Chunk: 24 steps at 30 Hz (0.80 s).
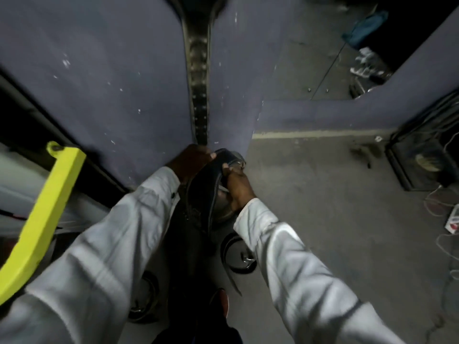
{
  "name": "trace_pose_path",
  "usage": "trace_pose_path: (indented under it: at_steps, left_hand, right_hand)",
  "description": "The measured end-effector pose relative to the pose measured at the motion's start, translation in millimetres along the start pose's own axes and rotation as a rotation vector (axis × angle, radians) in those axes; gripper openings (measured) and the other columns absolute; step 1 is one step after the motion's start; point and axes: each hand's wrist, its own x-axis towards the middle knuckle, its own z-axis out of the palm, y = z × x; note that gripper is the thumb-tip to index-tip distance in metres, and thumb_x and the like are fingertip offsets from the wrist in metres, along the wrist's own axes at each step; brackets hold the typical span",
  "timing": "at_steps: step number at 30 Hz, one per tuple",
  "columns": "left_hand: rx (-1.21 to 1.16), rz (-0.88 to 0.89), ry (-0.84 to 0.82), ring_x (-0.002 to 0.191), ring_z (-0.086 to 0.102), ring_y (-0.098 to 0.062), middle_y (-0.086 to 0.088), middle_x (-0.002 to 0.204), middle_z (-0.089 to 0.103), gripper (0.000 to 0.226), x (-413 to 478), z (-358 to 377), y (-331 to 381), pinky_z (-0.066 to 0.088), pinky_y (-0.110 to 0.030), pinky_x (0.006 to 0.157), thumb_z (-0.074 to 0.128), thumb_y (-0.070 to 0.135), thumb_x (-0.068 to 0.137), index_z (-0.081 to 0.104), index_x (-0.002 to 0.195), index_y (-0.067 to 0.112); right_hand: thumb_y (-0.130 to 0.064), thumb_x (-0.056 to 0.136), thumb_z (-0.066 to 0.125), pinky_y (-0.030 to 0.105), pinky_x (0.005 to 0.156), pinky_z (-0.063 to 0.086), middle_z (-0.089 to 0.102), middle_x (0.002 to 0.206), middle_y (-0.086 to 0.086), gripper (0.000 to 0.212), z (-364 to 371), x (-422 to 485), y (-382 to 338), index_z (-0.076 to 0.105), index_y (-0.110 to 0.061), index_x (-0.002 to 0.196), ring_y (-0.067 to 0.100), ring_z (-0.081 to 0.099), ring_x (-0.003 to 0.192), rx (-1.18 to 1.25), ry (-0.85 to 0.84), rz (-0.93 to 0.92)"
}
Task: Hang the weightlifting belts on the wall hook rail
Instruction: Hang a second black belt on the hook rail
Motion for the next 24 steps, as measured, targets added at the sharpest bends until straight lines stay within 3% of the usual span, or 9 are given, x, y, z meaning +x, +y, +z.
trace_pose_path:
  at_steps: [4, 7, 10, 14, 19, 24]
  left_hand:
    - [-0.119, 0.083, 0.024, 0.07, 0.06, -0.008, -0.006, 0.08, 0.064, 0.016, -46, -12, 47, 0.049, -0.022, 0.067, 0.06, 0.013, 0.096, 0.063, 0.097, -0.003]
    - [-0.24, 0.09, 0.024, 0.06, 0.059, -0.001, 0.005, 0.074, 0.064, 0.007, -76, -17, 86, 0.048, -0.014, 0.054, 0.055, 0.012, 0.098, 0.059, 0.093, 0.014]
    - [-0.279, 0.119, 0.039, 0.063, 0.052, -0.009, 0.002, 0.076, 0.056, 0.009, -99, -32, 124, 0.047, -0.02, 0.054, 0.052, 0.021, 0.1, 0.059, 0.094, 0.022]
    - [-0.211, 0.227, 0.097, 0.062, 0.049, -0.008, 0.002, 0.077, 0.053, 0.021, -119, -58, 173, 0.051, -0.022, 0.051, 0.051, 0.023, 0.101, 0.056, 0.121, 0.018]
    - [-0.171, 0.401, 0.113, 0.074, 0.061, -0.014, 0.01, 0.074, 0.063, 0.033, -146, -80, 213, 0.058, -0.029, 0.055, 0.056, 0.009, 0.098, 0.06, 0.108, 0.041]
    - [-0.163, 0.561, 0.264, 0.083, 0.055, -0.025, -0.013, 0.087, 0.054, 0.03, -151, -95, 240, 0.051, -0.031, 0.058, 0.053, 0.011, 0.099, 0.059, 0.125, 0.024]
  right_hand:
    - [-0.041, 0.101, 0.051, 0.025, 0.059, 0.05, 0.066, 0.097, 0.008, 0.03, -22, -43, -72, 0.062, -0.016, 0.112, 0.016, 0.061, 0.072, 0.009, -0.053, -0.081]
    - [-0.028, 0.104, 0.048, 0.023, 0.058, 0.049, 0.064, 0.085, -0.002, 0.018, -31, -72, -126, 0.06, -0.021, 0.093, 0.011, 0.059, 0.071, -0.018, -0.081, -0.199]
    - [-0.022, 0.101, 0.053, 0.025, 0.063, 0.052, 0.062, 0.082, -0.003, 0.017, -32, -100, -165, 0.058, -0.021, 0.085, 0.012, 0.056, 0.072, -0.088, -0.156, -0.271]
    - [-0.022, 0.096, 0.06, 0.027, 0.063, 0.058, 0.063, 0.091, 0.005, 0.005, -27, -129, -201, 0.06, -0.021, 0.092, 0.019, 0.06, 0.082, -0.24, -0.246, -0.415]
    - [-0.034, 0.102, 0.052, 0.025, 0.052, 0.054, 0.053, 0.082, 0.005, 0.017, -21, -164, -247, 0.05, -0.019, 0.094, 0.013, 0.053, 0.064, -0.307, -0.255, -0.657]
    - [-0.014, 0.102, 0.052, 0.023, 0.05, 0.051, 0.046, 0.075, -0.001, 0.004, -13, -187, -280, 0.05, -0.017, 0.103, 0.008, 0.05, 0.061, -0.253, -0.252, -0.891]
